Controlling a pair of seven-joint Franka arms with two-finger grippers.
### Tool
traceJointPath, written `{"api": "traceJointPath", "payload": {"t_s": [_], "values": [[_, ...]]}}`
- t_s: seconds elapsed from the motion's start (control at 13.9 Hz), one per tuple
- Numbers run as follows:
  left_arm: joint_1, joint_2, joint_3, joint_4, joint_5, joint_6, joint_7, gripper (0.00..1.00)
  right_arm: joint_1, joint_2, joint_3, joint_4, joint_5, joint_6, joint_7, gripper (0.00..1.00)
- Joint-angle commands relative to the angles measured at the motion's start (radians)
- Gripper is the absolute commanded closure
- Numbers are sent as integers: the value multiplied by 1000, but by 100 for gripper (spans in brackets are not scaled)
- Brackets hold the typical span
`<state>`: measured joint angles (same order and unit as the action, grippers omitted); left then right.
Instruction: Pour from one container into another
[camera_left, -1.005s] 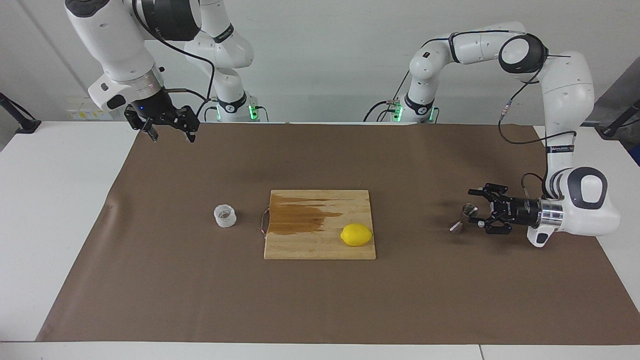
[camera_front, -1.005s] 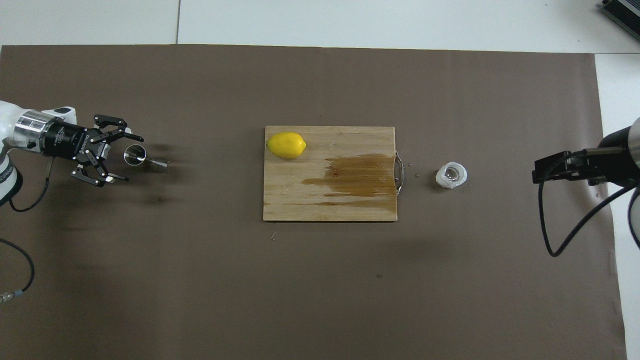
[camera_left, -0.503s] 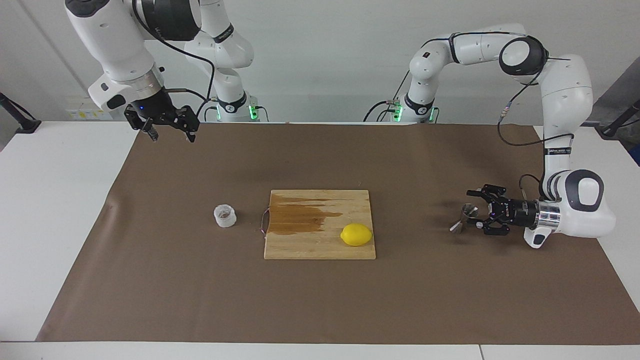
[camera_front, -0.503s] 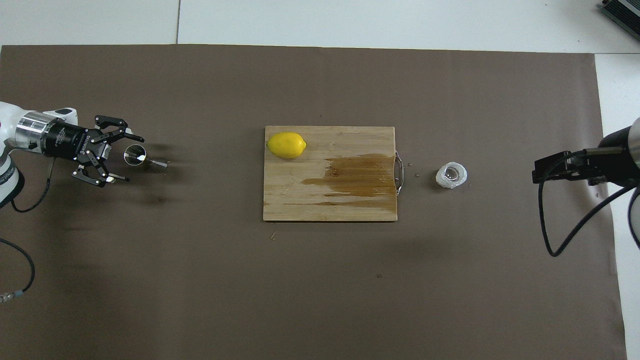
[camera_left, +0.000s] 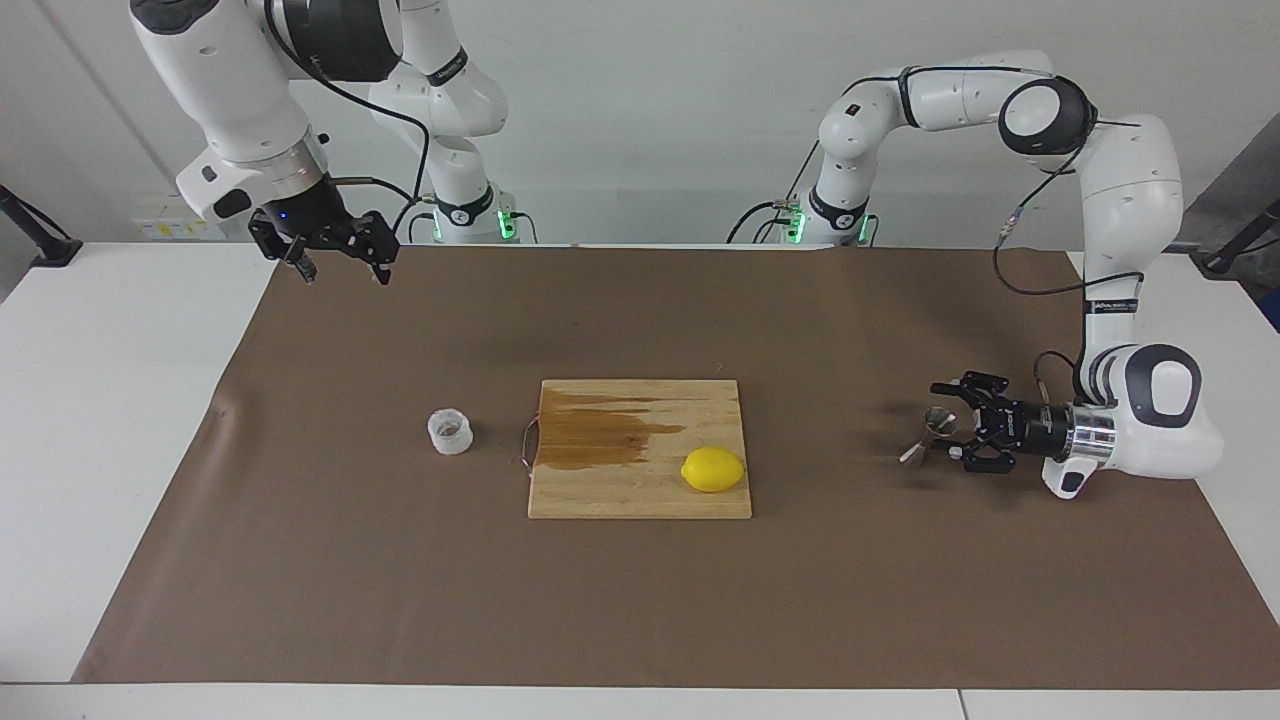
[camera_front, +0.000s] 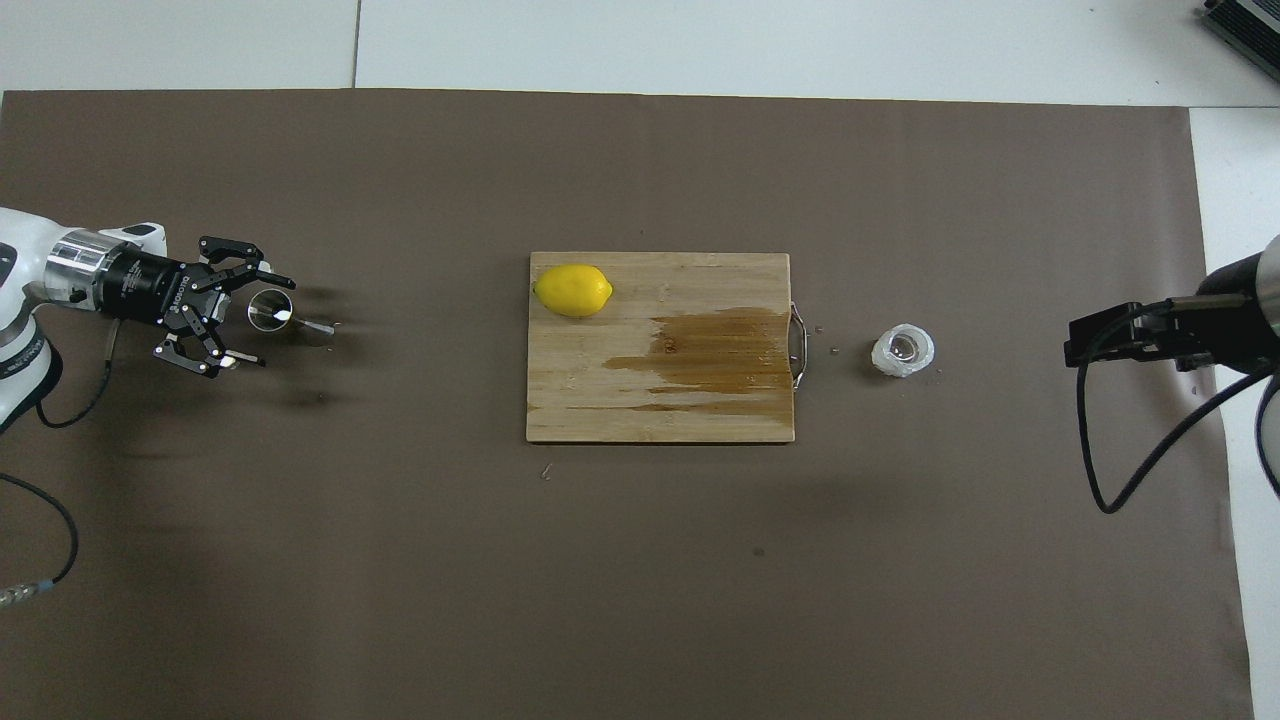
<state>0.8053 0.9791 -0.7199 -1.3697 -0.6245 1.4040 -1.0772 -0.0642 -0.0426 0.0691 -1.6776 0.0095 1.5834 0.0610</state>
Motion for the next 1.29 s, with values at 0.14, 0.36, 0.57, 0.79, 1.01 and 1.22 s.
{"api": "traceJointPath", "payload": {"t_s": [0.14,0.36,0.57,0.79,1.01,1.22], "values": [[14,7,-9,-9,-4,15,-4,0,-12,-10,6,-17,14,17,13,0],[14,7,-9,-15,0,23,-3,0,-12,-10,6,-17,14,18,13,0],[14,7,-9,-17,3,29,2,0,-12,-10,6,-17,14,17,11,0],[14,7,-9,-17,5,32,3,0,-12,-10,6,-17,14,17,11,0],[14,7,-7,-17,9,33,8,6,-12,-11,6,-17,14,17,13,0],[14,7,-7,-17,9,36,14,11,-12,-11,6,-17,14,17,13,0]]}}
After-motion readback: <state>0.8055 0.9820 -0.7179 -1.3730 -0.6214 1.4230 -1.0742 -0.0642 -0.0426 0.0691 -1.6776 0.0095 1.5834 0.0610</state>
